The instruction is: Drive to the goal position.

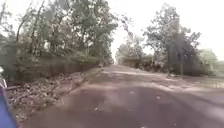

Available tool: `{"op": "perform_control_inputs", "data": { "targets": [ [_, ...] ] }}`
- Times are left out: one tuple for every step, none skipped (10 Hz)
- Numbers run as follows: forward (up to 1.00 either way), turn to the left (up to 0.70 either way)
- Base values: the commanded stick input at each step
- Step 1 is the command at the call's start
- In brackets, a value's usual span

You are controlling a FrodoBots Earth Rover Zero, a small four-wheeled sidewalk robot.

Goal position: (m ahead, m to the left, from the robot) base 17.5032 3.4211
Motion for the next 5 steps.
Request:
{"op": "perform_control_inputs", "data": {
  "targets": [
    [0.7, -0.03],
    [0.7, -0.03],
    [0.7, -0.03],
    [0.7, -0.03],
    [0.7, -0.03]
  ]
}}
